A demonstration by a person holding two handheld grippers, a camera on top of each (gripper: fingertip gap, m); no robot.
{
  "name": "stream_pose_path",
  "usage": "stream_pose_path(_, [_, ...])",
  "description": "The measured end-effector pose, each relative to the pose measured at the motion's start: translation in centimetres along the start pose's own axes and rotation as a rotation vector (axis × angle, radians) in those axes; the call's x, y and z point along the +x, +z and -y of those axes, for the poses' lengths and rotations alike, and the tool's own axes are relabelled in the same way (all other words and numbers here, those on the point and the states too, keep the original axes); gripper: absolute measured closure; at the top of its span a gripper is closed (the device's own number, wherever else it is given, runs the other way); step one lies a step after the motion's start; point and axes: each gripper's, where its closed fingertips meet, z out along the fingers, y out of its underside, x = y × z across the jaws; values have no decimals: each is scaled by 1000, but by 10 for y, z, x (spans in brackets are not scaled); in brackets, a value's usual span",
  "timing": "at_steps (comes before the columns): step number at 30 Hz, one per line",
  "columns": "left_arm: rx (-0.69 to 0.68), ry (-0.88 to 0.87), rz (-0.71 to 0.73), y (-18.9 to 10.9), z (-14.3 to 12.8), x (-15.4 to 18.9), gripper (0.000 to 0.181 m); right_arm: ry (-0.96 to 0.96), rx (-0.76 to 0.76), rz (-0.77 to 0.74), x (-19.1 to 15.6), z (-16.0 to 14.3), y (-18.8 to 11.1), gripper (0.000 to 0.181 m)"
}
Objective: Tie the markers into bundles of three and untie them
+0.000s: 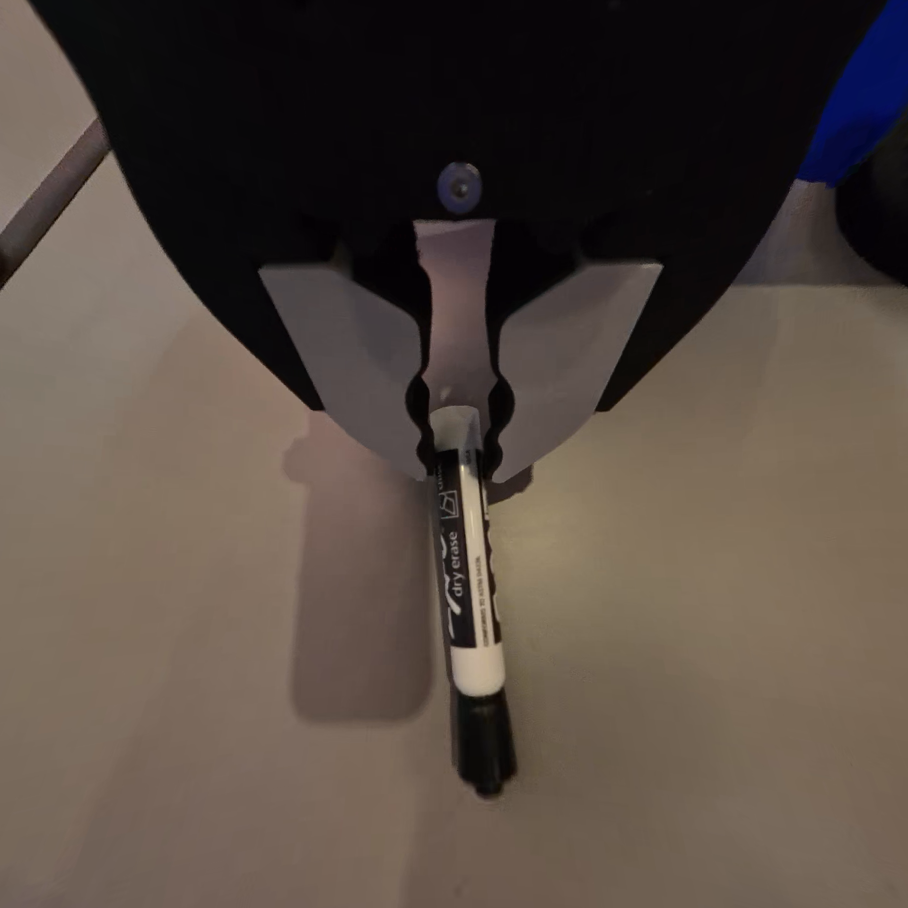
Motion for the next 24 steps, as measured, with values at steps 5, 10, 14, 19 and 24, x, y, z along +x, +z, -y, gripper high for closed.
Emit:
stream_pose_path(5, [4, -26, 4, 1, -2, -6, 167, 89, 266, -149, 2, 31, -66, 161])
stream_pose_path(10, [14, -30, 18, 4, 5, -12, 167, 77, 396, -387, -6, 56, -137, 161])
stream_pose_path(14, [31, -16, 11, 4, 9, -11, 167, -6, 477, -501, -21, 94, -174, 161])
stream_pose_path(19, [45, -3, -12, 5, 14, -7, 167, -109, 346, -669, -25, 127, -170, 161])
stream_pose_path(24, [28, -8, -18, 9, 16, -7, 166, -170, 369, -674, -26, 148, -155, 161])
